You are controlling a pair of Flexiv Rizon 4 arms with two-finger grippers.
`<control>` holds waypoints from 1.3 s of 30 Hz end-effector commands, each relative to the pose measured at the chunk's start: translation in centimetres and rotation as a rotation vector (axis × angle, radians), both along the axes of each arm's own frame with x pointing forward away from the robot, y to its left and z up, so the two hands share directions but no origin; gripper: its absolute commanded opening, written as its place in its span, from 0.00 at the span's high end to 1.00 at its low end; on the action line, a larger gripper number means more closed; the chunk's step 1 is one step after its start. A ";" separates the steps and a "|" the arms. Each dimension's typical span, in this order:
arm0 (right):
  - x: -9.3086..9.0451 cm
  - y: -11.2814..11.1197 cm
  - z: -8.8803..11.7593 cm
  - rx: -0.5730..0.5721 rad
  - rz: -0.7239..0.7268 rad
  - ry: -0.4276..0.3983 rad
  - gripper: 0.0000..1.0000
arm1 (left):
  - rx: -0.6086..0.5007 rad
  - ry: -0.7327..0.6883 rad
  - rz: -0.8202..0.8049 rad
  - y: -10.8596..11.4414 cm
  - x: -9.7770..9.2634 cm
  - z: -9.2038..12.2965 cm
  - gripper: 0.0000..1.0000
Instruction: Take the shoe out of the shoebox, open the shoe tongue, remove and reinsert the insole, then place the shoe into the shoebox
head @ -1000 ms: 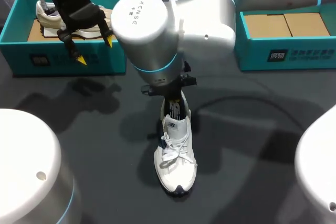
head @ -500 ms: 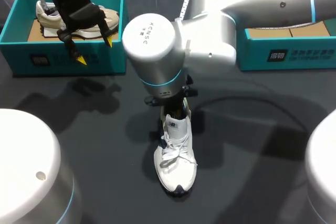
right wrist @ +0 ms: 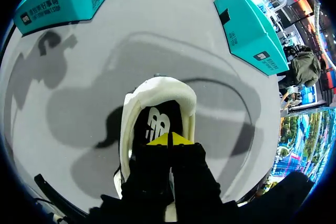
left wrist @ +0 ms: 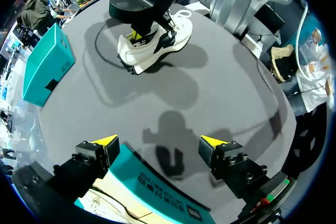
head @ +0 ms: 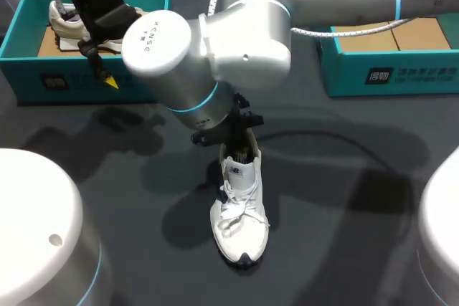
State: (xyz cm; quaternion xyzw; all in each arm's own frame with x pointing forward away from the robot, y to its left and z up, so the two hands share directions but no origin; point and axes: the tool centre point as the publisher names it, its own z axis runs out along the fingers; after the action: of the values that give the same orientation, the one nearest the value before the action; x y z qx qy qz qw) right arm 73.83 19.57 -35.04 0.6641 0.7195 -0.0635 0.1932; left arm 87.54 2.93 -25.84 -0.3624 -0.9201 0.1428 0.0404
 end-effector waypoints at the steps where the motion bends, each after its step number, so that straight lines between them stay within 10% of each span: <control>1: -0.1 -0.6 -1.2 -0.050 -0.021 0.011 1.00 | 0.002 -0.001 0.000 0.1 -0.1 0.0 0.00; 15: -0.3 -2.0 -5.2 0.048 -0.018 0.076 1.00 | 0.002 -0.001 0.000 0.1 -0.1 0.0 0.00; 27: 1.0 0.2 -1.2 -0.054 0.077 0.002 1.00 | 0.002 -0.001 0.000 0.1 -0.1 0.0 0.00; 39: 2.3 -1.9 -4.4 -0.056 0.025 0.075 1.00 | 0.002 -0.001 0.000 0.1 -0.1 0.0 0.00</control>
State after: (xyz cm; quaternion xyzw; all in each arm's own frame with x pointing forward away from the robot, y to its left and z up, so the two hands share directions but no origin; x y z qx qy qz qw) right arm 75.47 18.16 -38.00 0.6426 0.7327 -0.1015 0.1998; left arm 87.54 2.93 -25.84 -0.3624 -0.9201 0.1428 0.0404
